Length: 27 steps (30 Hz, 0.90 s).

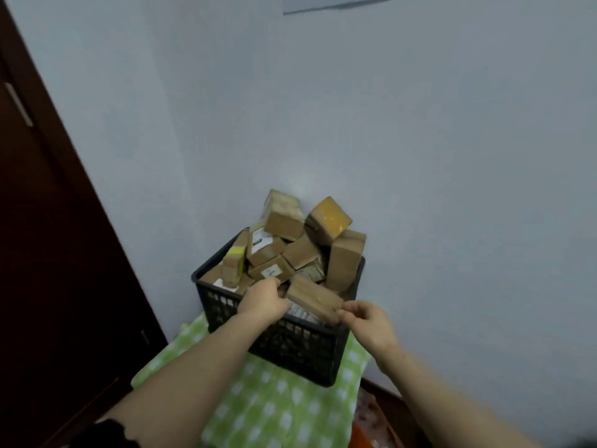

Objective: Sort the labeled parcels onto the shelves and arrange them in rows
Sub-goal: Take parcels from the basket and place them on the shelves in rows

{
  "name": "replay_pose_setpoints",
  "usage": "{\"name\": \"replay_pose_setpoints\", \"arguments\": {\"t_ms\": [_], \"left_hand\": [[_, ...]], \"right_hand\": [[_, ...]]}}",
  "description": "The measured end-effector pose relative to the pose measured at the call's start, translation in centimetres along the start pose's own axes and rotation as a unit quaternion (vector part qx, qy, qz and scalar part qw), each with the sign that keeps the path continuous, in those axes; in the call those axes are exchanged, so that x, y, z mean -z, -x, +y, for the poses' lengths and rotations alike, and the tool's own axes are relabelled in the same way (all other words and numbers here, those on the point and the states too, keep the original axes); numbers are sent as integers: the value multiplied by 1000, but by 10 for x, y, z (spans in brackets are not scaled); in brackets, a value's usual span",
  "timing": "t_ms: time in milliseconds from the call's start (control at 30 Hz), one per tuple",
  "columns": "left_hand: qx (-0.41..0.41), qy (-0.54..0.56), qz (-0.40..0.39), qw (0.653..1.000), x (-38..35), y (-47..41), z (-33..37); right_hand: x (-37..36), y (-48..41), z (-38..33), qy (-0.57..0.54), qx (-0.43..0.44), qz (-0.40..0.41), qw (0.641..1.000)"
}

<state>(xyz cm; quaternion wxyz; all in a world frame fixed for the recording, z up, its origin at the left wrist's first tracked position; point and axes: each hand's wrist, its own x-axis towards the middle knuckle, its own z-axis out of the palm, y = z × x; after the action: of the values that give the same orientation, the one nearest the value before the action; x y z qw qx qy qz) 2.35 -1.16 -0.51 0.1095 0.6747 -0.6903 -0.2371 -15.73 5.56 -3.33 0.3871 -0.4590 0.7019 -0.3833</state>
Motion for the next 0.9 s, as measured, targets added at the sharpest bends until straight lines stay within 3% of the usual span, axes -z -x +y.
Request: {"name": "replay_pose_setpoints", "arguments": {"t_ms": [167,467,700,900], "left_hand": [[-71,-47,60,995,-7,-92,51],[-116,-68,117,984,-34,-230,118],[-83,-113,129,982,-65,-276,139],[-95,-71,183,976,-61,-269,141]], "right_hand": [[31,-65,-4,-16,-21,53,998],[40,-167,-25,-111,-66,71,989],[51,-201,-9,-146,-97,67,982],[67,-223,9,-160,-105,40,981]]}}
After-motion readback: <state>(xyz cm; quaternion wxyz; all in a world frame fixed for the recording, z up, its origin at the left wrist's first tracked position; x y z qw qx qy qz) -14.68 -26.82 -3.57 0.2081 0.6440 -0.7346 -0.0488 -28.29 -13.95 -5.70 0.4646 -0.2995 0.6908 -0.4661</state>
